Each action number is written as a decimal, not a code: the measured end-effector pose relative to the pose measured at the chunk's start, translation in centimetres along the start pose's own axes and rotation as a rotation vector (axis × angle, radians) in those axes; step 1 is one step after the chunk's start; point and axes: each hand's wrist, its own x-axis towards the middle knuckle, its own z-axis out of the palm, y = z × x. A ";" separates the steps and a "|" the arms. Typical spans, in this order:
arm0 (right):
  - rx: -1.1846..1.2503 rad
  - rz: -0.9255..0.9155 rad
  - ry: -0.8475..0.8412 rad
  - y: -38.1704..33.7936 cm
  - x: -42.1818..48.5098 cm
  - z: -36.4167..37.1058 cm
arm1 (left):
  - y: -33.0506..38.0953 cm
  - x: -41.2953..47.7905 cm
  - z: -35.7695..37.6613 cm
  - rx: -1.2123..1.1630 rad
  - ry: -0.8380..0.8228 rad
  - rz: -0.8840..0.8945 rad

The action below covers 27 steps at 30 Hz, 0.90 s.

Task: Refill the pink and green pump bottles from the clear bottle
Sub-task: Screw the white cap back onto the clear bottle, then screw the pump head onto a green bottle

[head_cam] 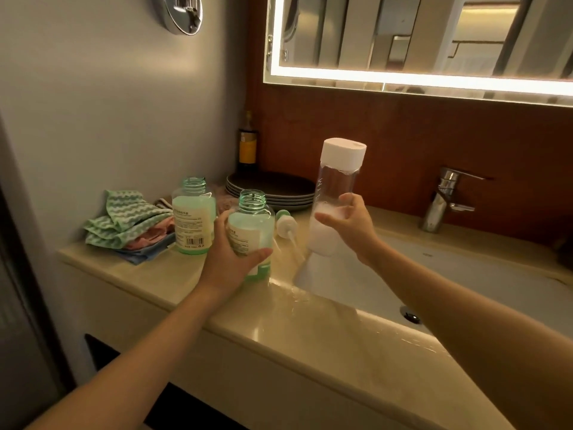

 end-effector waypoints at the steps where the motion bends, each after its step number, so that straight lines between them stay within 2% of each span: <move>1: 0.002 0.009 0.012 0.2 0.7 0.6 | 0.1 0.0 0.0 -0.008 0.001 0.002; 5: -0.003 0.057 0.084 1.5 4.0 2.5 | -0.2 0.1 0.0 -0.018 -0.002 -0.004; 12: 0.031 0.108 0.094 2.5 6.5 3.6 | -0.6 0.2 0.0 -0.017 0.008 0.002; 25: 0.002 0.127 -0.053 0.8 7.4 5.7 | -0.2 -0.2 -0.2 -0.031 -0.018 -0.025; 27: -0.023 0.132 0.018 0.6 7.2 6.0 | -0.2 -0.1 -0.2 -0.024 -0.015 -0.024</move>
